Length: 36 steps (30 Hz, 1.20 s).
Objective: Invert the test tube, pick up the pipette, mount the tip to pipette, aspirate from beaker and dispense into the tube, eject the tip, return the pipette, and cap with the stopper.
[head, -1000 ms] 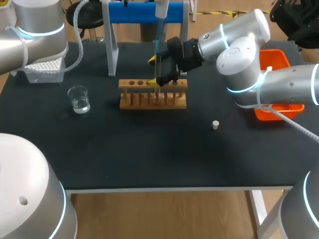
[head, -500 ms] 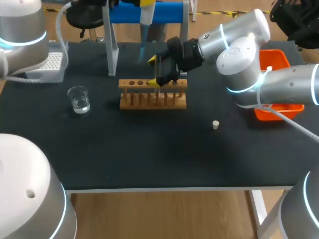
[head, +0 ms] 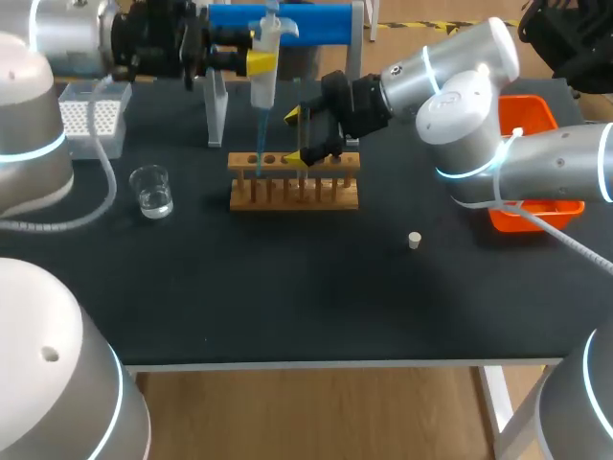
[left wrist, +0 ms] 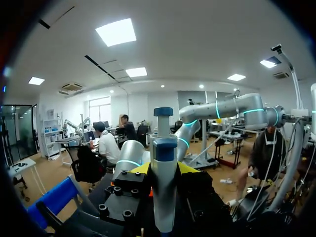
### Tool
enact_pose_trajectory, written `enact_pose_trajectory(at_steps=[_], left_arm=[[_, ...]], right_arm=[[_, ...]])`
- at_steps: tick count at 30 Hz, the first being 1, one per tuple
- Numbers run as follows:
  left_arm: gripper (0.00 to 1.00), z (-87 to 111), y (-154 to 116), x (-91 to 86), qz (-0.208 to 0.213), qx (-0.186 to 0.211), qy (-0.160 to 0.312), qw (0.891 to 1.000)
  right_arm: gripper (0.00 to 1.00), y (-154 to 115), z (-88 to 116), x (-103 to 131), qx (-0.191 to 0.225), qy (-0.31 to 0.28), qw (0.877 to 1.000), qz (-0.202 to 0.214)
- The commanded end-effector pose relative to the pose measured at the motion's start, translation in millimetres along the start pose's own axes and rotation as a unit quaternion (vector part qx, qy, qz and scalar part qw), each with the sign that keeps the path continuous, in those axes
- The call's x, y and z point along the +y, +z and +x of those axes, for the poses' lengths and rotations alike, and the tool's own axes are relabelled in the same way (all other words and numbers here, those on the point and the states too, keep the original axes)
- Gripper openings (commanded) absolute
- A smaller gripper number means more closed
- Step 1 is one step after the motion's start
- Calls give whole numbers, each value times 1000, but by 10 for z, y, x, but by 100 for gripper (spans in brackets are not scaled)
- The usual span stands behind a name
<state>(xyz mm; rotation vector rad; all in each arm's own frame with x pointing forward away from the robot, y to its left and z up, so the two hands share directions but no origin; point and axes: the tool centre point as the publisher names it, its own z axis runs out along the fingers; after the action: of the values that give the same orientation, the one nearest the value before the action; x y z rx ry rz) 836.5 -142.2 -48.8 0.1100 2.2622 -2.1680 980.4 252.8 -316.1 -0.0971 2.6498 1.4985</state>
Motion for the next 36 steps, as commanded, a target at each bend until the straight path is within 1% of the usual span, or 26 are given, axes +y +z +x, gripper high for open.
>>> enact_pose_trajectory(at_steps=[1, 4, 6, 12, 19, 26, 36], left_arm=[[0, 151, 72, 163, 22, -27, 7, 999], [0, 182, 137, 243, 31, -26, 7, 999], [0, 193, 188, 273, 32, -17, 12, 999], [0, 193, 312, 366, 40, -14, 9, 999], [0, 177, 418, 381, 37, -10, 8, 999], [0, 194, 491, 376, 37, -19, 9, 999], [0, 206, 505, 364, 32, -26, 11, 999]], right_arm=[[100, 3, -21, 0, 3, 0, 1000, 1], [100, 3, -21, 0, 3, 0, 1000, 1], [100, 3, -21, 0, 3, 0, 1000, 1], [100, 3, -21, 0, 3, 0, 1000, 1], [100, 3, -21, 0, 3, 0, 1000, 1], [100, 3, -21, 0, 3, 0, 1000, 1], [100, 3, -21, 0, 3, 0, 1000, 1]])
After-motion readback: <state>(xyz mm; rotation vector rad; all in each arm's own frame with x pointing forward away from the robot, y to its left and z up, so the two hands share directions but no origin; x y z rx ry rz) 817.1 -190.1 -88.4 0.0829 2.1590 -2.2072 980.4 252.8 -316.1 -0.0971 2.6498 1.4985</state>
